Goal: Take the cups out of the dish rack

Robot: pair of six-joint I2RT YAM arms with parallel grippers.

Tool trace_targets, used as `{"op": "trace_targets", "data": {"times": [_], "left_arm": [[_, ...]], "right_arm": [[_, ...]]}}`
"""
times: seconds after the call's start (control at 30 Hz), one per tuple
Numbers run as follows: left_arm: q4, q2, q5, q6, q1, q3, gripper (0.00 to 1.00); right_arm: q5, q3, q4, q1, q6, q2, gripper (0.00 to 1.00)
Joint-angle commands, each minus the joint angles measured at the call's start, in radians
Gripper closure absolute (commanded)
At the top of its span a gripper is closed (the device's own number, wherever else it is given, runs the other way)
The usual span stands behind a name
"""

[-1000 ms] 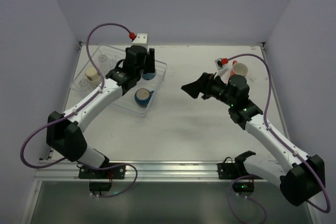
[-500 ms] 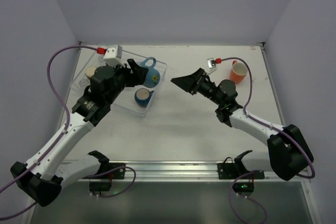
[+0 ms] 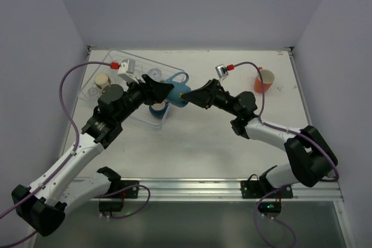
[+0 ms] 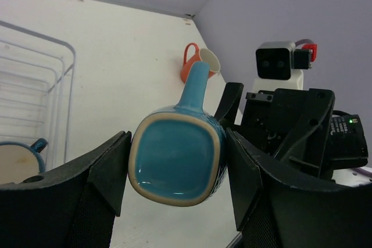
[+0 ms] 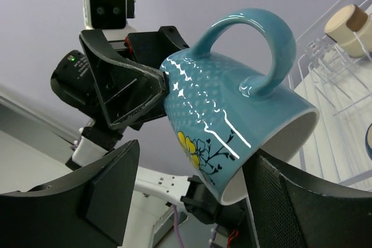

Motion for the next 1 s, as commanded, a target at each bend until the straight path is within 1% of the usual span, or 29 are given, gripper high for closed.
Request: {"op": "trace_targets", "data": {"times": [0.0,0.03,0.07,0.13,0.17,0.27,0.3,0.4,0.43,0.5,0.53,0.6,0.63,0.67,0.8,0.83,0.9,0.93,0.97], "left_arm": [[0.231,-0.041,0.078,-0.087,0.005,-0.02,0.72],[0.236,-0.038,0.088,-0.096,0.005,-0.023,0.72],[0.245,-0.037,0.095,-0.104,0.005,-0.032,0.72],[0.276,-0.031,0.114,-0.124,0.005,-0.041,0.72],[0.28,-0.029,0.117,-0.13,0.005,-0.046,0.72],[0.306,-0.029,0.128,-0.144,0.005,-0.058,0.7],[0.317,-0.031,0.131,-0.149,0.005,-0.063,0.69],[0.325,-0.034,0.141,-0.15,0.005,-0.069,0.6],[0.325,-0.034,0.143,-0.149,0.006,-0.069,0.46],[0.314,-0.035,0.147,-0.139,0.005,-0.067,0.31],[0.308,-0.04,0.147,-0.133,0.005,-0.066,0.18],[0.27,-0.049,0.134,-0.103,0.005,-0.056,0.09],[0.25,-0.055,0.122,-0.089,0.005,-0.05,0.02],[0.225,-0.064,0.108,-0.072,0.005,-0.032,0.0],[0.104,-0.092,0.028,0.017,0.005,0.005,0.0],[0.084,-0.098,0.013,0.031,0.005,0.014,0.0],[0.043,-0.104,-0.015,0.071,0.005,0.037,0.0],[-0.003,-0.104,-0.024,0.084,0.005,0.045,0.0],[-0.044,-0.106,-0.032,0.1,0.005,0.054,0.0]], "right_arm": [[-0.036,0.027,0.125,0.012,0.029,-0.001,0.28],[-0.041,0.027,0.142,0.012,0.034,-0.001,0.31],[-0.052,0.027,0.179,0.014,0.041,0.001,0.4],[-0.061,0.027,0.22,0.012,0.069,0.007,0.51],[-0.07,0.027,0.251,0.014,0.078,0.009,0.61],[-0.066,0.021,0.28,0.014,0.098,0.01,0.76],[-0.055,0.018,0.288,0.014,0.103,0.01,0.83],[-0.035,0.003,0.303,0.014,0.103,-0.001,0.94],[-0.032,0.0,0.308,0.014,0.104,-0.004,1.0],[-0.018,-0.007,0.31,0.014,0.095,-0.021,1.0],[-0.013,-0.01,0.304,0.014,0.095,-0.027,1.0],[-0.007,-0.016,0.297,0.012,0.08,-0.048,1.0],[-0.004,-0.017,0.275,0.009,0.074,-0.057,1.0],[-0.004,-0.017,0.255,0.009,0.064,-0.065,1.0],[-0.001,-0.01,0.107,0.0,-0.025,-0.138,1.0],[0.005,-0.001,0.016,-0.002,-0.043,-0.154,1.0],[0.019,0.013,-0.095,-0.003,-0.118,-0.201,1.0],[0.026,0.03,-0.209,-0.003,-0.149,-0.218,1.0],[0.043,0.041,-0.274,-0.005,-0.217,-0.237,1.0]]}}
